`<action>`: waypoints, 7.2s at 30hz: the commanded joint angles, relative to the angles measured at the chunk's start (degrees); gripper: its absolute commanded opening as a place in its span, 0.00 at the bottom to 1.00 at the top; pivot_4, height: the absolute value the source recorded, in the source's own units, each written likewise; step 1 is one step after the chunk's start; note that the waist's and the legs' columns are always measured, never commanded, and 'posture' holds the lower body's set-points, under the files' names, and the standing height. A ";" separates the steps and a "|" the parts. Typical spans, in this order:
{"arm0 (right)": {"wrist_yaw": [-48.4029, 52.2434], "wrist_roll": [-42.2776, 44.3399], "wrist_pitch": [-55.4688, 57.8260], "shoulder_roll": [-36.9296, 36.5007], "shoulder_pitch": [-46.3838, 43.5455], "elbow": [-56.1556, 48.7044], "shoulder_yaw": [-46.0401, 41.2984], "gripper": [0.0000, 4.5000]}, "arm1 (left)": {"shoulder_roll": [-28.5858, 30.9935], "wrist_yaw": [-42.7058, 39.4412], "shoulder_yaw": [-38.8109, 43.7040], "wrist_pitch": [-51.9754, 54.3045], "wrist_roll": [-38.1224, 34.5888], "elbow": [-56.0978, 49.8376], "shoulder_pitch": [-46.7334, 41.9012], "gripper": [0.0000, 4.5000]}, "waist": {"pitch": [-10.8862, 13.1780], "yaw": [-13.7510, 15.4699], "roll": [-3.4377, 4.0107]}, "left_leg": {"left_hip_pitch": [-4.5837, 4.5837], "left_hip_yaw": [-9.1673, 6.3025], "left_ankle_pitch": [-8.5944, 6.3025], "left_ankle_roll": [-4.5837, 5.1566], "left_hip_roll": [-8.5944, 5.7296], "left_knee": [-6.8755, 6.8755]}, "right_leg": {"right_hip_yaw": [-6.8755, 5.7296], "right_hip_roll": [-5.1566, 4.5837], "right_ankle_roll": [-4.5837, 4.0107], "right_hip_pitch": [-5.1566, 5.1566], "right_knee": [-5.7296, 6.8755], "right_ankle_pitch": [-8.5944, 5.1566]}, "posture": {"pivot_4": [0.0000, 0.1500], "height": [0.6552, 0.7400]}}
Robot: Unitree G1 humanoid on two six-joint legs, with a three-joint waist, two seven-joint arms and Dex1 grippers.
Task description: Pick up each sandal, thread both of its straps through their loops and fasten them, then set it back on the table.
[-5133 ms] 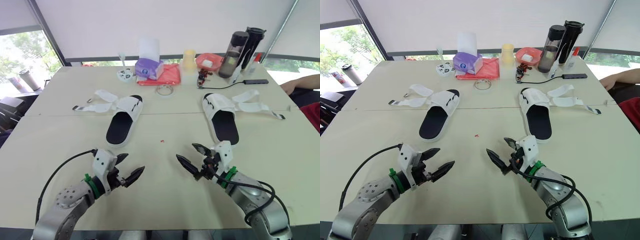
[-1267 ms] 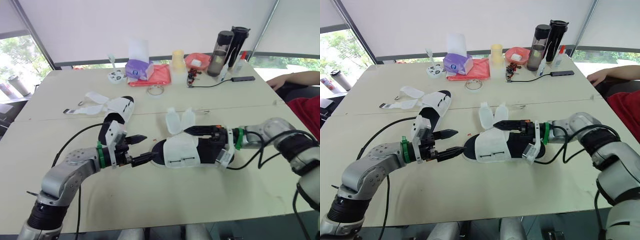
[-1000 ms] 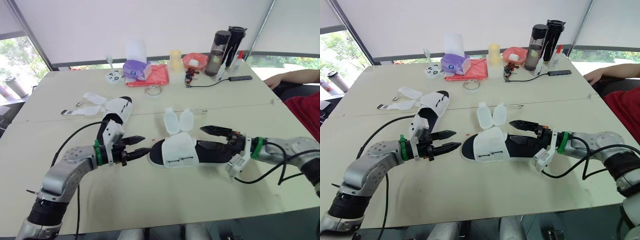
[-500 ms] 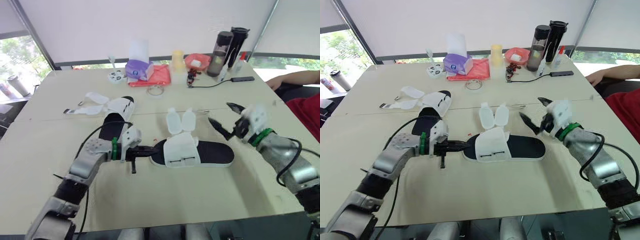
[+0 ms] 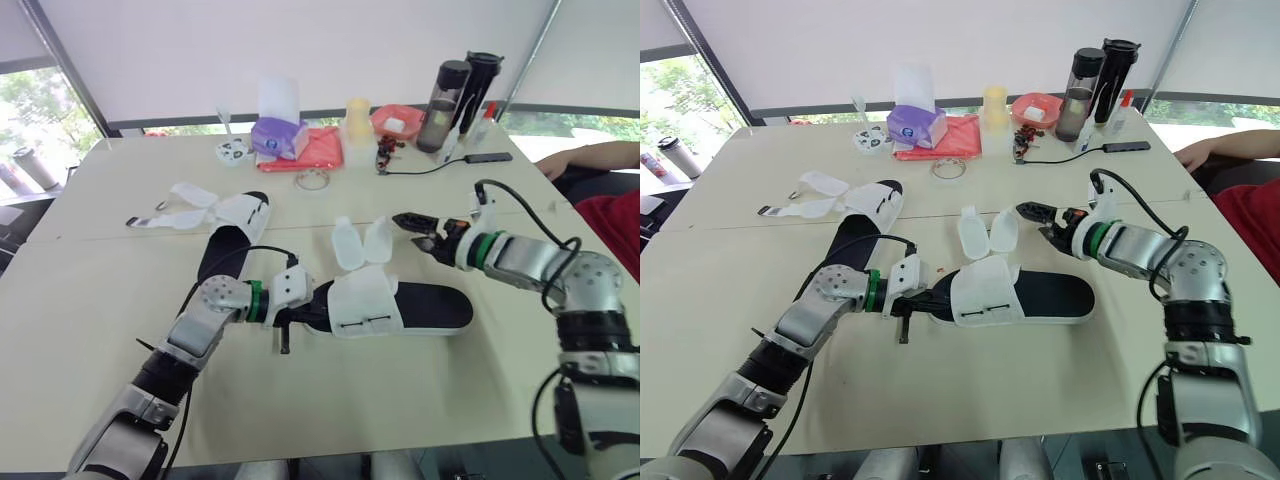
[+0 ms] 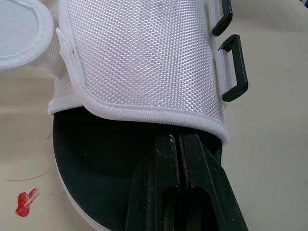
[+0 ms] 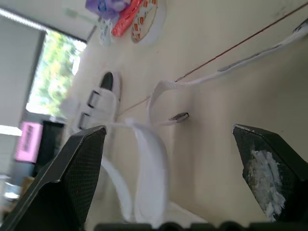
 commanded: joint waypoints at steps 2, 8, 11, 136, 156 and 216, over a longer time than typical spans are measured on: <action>-4.15 -1.46 -0.69 4.24 -5.90 6.33 -4.29 1.00 | -0.70 0.52 -1.64 0.60 1.63 -0.65 1.10 0.01 | 0.00 0.25 0.00 | 0.00 -0.03 0.00 0.00 0.01 0.00 | 0.00 0.03 0.00 0.00 0.01 0.00 | 1.00 1.00; -3.15 -10.87 -5.10 7.95 -10.84 15.58 -7.77 1.00 | -1.31 1.53 -1.67 -0.24 2.05 -1.01 1.67 0.01 | -0.01 0.38 0.01 | -0.02 -0.04 0.00 0.01 -0.07 0.00 | 0.01 0.01 0.15 0.04 0.00 0.08 | 1.00 1.00; -2.02 -18.14 -9.34 8.24 -12.57 20.17 -8.55 1.00 | -1.62 1.92 -1.46 -0.31 1.93 -1.46 1.91 0.01 | -0.01 0.37 0.01 | -0.02 -0.04 0.00 0.01 -0.08 0.00 | 0.00 0.01 0.16 0.03 0.01 0.09 | 1.00 1.00; 52.04 -25.57 -0.40 -9.61 28.80 -50.20 2.26 0.00 | -2.98 7.55 -2.82 -18.72 11.13 12.76 -2.91 0.00 | -0.11 1.78 -0.21 | -0.28 -0.19 -0.07 0.04 0.04 0.63 | -0.22 0.01 -0.10 0.18 -0.24 0.10 | 1.00 1.00; 78.26 -44.22 2.30 -19.34 11.74 -28.42 15.68 0.00 | -4.03 9.46 -2.51 -16.65 11.76 9.90 -0.84 0.00 | -0.11 1.85 -0.18 | -0.76 -0.23 -0.13 0.13 -0.04 0.85 | -0.32 -0.01 0.19 -0.16 -0.24 0.25 | 1.00 1.00; 88.67 -56.37 -6.22 -17.64 16.87 -36.39 17.33 0.00 | -5.98 10.96 -2.07 -14.09 11.20 8.02 0.31 0.00 | -0.14 1.81 -0.19 | -0.77 -0.24 -0.18 0.17 -0.07 0.82 | -0.34 -0.03 0.28 -0.18 -0.25 0.26 | 1.00 1.00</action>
